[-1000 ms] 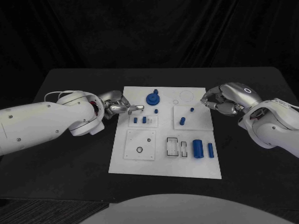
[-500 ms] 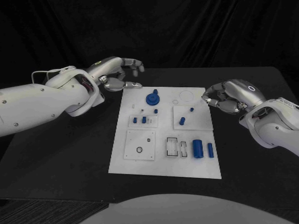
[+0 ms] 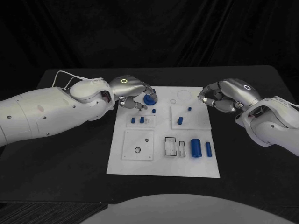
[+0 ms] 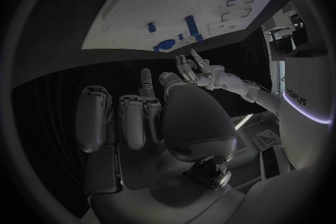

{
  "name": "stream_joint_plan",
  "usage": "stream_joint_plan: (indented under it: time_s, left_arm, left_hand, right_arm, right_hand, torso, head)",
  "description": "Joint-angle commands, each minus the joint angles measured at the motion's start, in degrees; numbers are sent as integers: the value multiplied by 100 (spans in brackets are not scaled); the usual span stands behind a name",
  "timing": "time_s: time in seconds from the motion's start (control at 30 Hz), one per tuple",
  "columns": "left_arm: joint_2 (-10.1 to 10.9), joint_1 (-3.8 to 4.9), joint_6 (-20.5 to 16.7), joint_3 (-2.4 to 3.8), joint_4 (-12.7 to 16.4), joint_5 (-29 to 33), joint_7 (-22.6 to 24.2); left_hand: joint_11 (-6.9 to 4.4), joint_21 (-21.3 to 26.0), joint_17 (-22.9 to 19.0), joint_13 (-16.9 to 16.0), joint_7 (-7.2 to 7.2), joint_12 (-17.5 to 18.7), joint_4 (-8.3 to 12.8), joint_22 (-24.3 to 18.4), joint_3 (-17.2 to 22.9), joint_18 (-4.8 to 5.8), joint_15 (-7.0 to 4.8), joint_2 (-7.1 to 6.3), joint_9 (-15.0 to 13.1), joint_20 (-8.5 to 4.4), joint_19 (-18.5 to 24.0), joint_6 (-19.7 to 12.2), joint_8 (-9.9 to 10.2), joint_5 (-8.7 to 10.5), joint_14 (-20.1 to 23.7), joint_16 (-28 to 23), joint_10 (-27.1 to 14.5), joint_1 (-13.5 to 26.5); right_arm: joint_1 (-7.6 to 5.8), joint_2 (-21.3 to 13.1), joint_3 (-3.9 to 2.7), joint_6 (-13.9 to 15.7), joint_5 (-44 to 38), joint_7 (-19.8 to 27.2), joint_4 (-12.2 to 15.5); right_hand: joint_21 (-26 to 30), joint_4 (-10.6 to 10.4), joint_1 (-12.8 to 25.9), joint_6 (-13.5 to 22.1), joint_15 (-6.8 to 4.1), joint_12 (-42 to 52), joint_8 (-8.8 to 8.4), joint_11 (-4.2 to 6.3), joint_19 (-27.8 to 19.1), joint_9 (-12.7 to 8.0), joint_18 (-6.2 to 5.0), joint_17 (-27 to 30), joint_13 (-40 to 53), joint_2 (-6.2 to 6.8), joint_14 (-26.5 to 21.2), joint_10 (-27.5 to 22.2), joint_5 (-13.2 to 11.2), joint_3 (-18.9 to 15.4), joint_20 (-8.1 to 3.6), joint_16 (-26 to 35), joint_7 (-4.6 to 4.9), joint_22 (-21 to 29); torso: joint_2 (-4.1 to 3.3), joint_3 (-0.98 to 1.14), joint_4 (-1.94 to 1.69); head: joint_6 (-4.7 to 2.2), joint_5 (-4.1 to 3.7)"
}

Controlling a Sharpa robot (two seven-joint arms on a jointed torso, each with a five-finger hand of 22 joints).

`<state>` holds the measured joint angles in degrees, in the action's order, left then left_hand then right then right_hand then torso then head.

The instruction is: Assemble the parts on the task board

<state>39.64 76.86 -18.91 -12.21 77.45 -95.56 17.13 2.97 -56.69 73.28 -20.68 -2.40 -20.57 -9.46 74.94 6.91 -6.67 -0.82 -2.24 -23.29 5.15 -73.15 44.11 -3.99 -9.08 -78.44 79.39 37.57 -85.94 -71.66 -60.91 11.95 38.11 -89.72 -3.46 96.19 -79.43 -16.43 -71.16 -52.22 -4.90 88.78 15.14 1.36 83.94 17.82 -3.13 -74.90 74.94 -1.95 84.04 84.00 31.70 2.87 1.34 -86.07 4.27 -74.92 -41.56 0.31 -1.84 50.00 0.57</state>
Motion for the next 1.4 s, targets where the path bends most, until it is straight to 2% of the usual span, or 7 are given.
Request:
stream_joint_plan:
  time_s: [0.03, 0.27, 0.4, 0.83, 0.93, 1.17, 1.4]
  left_arm:
    - [-74, -24, 331, 6, -27, -435, -220]
    - [-234, -48, 433, 6, -113, -463, -380]
    - [-293, -69, 440, 6, -146, -468, -449]
    - [-464, -126, 513, 7, -264, -471, -496]
    - [-502, -140, 501, 7, -289, -471, -489]
    - [-592, -178, 484, 7, -356, -471, -444]
    - [-662, -216, 484, 7, -437, -471, -416]
  left_hand:
    - [4, -2, -23, 57, 67, -31, 62, 429, 33, -4, 8, -32, 84, -3, -70, 145, -11, -54, -8, 30, 69, 47]
    - [-36, 44, -72, 184, 344, -113, 80, 479, 124, -3, -3, -97, 311, -1, -111, 442, -11, -27, 2, 28, 273, 217]
    - [-57, -17, -38, 201, 445, -163, 96, 521, 167, 10, -22, -100, 368, -15, -167, 544, -24, -45, -38, 64, 379, 251]
    - [-117, -18, -64, 225, 572, -281, 168, 587, 368, 20, -39, -120, 473, -37, -224, 802, -67, -100, -54, 77, 767, 236]
    - [-125, -36, -55, 235, 558, -294, 188, 607, 430, 25, -40, -127, 489, -39, -244, 856, -74, -122, -68, 89, 866, 220]
    - [-172, -87, -58, 269, 581, -308, 244, 653, 599, 37, -70, -134, 493, -55, -296, 1089, -149, -167, -93, 103, 1132, 179]
    - [-200, -168, -75, 319, 594, -295, 313, 695, 761, 55, -91, -150, 498, -71, -360, 1263, -191, -209, -117, 107, 1486, 147]
  right_arm:
    - [0, 0, -4, 22, 13, 63, 13]
    - [2, 35, -3, -19, 14, 59, -3]
    - [3, 46, -3, -34, 14, 56, -8]
    - [6, 62, -3, -64, 14, 47, -49]
    - [7, 66, -3, -64, 14, 48, -51]
    - [7, 62, -3, -66, 14, 45, -51]
    - [7, 60, -3, -63, 15, 45, -50]
  right_hand:
    - [-9, -19, 54, -42, 1, -30, -35, 0, 201, -9, 74, -838, 1323, -18, 462, 486, 14, -14, 13, 25, -14, -1193]
    - [-2, -13, 50, -44, 1, -78, -35, 0, 198, -9, 72, -827, 1265, -17, 460, 450, 17, -10, 14, 32, -15, -1190]
    - [0, -11, 48, -45, 1, -89, -35, 1, 197, -9, 72, -826, 1252, -17, 460, 442, 17, -8, 14, 33, -15, -1190]
    - [11, -2, 39, -51, 0, -120, -35, 2, 193, -8, 69, -817, 1215, -15, 458, 419, 21, 1, 14, 38, -17, -1186]
    - [19, 1, 35, -53, 0, -131, -34, 3, 189, -8, 67, -810, 1203, -15, 456, 411, 22, 4, 14, 42, -18, -1184]
    - [26, 3, 31, -55, 0, -142, -35, 3, 187, -8, 66, -802, 1190, -14, 455, 403, 24, 8, 14, 47, -18, -1182]
    - [26, 3, 31, -55, 0, -142, -35, 3, 187, -8, 66, -802, 1190, -14, 455, 403, 24, 8, 14, 47, -18, -1182]
  torso:
    - [-16, -32, 12]
    - [-35, -71, 64]
    - [-37, -82, 70]
    - [-29, -68, 74]
    - [-38, -79, 84]
    - [-37, -70, 74]
    - [-40, -77, 81]
  head:
    - [0, 37]
    - [0, 105]
    - [0, 95]
    - [0, 85]
    - [0, 89]
    - [0, 69]
    - [0, 66]
